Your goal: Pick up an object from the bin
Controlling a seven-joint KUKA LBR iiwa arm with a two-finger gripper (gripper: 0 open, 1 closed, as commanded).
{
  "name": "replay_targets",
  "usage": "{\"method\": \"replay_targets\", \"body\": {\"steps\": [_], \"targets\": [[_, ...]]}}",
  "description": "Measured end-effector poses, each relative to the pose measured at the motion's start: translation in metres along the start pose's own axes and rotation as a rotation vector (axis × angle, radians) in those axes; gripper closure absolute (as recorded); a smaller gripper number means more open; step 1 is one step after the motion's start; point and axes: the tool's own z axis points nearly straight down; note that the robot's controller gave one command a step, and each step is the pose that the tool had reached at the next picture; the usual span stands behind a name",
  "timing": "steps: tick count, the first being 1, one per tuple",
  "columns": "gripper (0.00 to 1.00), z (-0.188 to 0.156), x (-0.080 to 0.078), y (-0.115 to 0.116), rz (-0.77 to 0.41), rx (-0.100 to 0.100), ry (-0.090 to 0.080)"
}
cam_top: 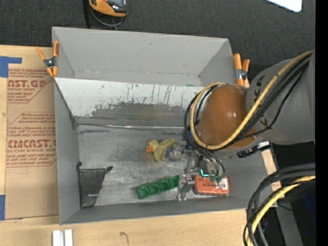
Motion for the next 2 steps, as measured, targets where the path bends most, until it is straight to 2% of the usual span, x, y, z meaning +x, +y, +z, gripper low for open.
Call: {"method": "replay_targets", "body": {"steps": [1, 2], "targets": [[0.00, -0.004, -0.002, 0.000, 0.000, 0.000, -0.008], [0.00, 0.057, -0.005, 0.043, -0.062, 0.000, -0.028]]}}
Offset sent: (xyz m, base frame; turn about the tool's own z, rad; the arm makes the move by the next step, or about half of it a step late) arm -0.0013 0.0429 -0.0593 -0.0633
